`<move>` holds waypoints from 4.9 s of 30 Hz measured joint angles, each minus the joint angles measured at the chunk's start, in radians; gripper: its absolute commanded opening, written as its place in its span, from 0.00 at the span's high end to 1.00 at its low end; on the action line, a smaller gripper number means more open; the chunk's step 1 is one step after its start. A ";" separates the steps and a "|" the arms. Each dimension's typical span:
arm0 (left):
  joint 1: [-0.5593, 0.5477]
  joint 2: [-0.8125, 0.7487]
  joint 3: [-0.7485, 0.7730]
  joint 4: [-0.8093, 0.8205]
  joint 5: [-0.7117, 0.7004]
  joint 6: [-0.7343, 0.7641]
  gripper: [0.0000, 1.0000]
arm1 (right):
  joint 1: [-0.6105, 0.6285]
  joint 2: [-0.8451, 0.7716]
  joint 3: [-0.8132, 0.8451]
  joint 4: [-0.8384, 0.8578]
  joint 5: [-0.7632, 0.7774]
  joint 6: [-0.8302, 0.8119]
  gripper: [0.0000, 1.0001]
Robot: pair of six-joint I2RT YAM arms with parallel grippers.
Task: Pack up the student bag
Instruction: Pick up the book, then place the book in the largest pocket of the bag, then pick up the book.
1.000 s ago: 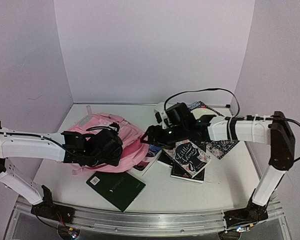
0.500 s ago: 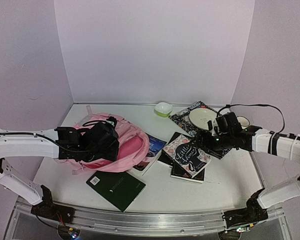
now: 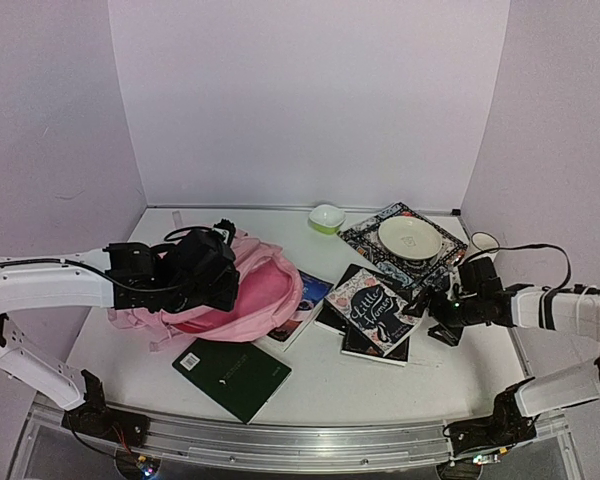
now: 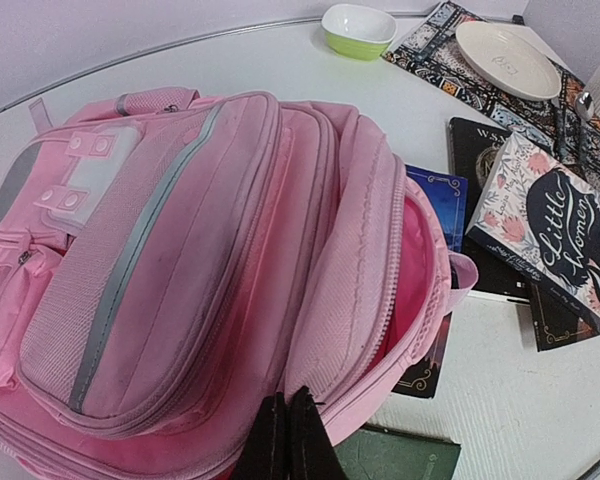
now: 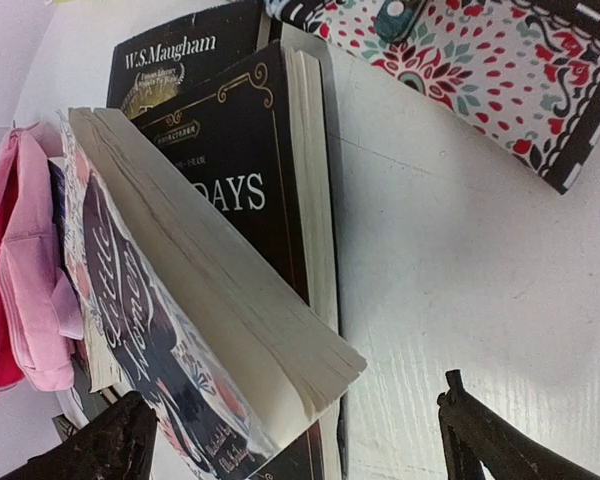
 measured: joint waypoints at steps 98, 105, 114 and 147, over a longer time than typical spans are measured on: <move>0.020 -0.216 -0.011 0.121 0.270 0.203 1.00 | 0.545 0.905 0.997 0.462 -0.180 0.509 1.00; 0.026 -0.264 -0.063 0.117 0.280 0.209 1.00 | 0.560 1.059 1.223 0.386 -0.172 0.489 0.90; 0.025 -0.289 -0.103 0.117 0.227 0.187 1.00 | 0.571 1.120 1.299 0.298 -0.127 0.384 0.34; 0.049 -0.214 -0.169 0.132 0.096 0.095 1.00 | 0.643 0.434 0.677 -0.469 0.569 -0.240 0.02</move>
